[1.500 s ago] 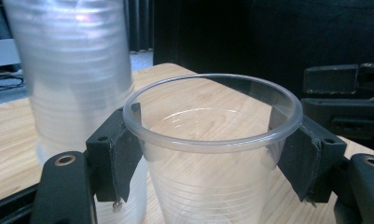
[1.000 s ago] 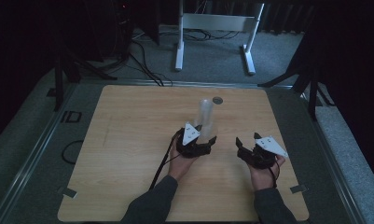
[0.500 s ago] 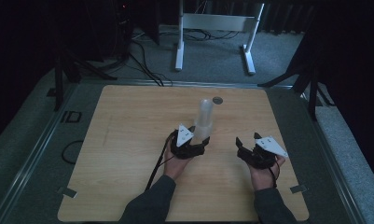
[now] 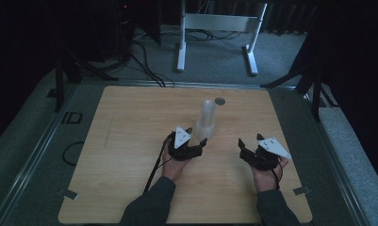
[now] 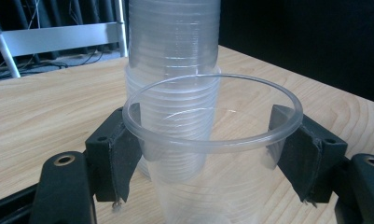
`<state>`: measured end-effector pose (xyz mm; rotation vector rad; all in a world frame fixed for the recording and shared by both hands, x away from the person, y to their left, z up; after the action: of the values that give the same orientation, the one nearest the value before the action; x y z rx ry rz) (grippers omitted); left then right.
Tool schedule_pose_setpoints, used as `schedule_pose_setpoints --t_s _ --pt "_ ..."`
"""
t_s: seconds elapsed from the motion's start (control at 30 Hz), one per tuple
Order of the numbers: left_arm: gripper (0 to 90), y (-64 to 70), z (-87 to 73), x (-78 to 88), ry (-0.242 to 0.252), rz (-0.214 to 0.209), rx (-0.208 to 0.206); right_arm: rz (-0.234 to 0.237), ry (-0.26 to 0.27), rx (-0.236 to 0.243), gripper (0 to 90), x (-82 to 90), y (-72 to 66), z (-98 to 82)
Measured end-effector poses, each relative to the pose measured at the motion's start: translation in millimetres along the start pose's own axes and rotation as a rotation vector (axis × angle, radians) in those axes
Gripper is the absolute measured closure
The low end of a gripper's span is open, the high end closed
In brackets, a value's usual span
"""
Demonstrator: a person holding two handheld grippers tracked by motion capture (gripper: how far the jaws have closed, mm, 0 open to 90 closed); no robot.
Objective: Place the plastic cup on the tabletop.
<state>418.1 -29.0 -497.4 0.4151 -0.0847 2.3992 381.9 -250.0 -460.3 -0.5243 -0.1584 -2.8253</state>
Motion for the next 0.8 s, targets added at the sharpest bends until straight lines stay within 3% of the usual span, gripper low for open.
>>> schedule_pose_setpoints --t_s 0.8 --pt "26.1 4.6 -7.0 -0.4 -0.027 -0.016 -0.008 -0.001 0.001 -0.001 25.9 0.2 0.3 0.3"
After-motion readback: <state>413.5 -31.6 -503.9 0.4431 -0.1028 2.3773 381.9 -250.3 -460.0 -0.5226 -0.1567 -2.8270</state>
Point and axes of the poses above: each handheld gripper's, and its own axes: x roughly backward along the jaws, z roughly out of its top, y roughly to its right, the point moved 7 cm from there along -x, roughly forward along the jaws, and after that the axes turned 3 degrees about -y, right-handed, at the moved point
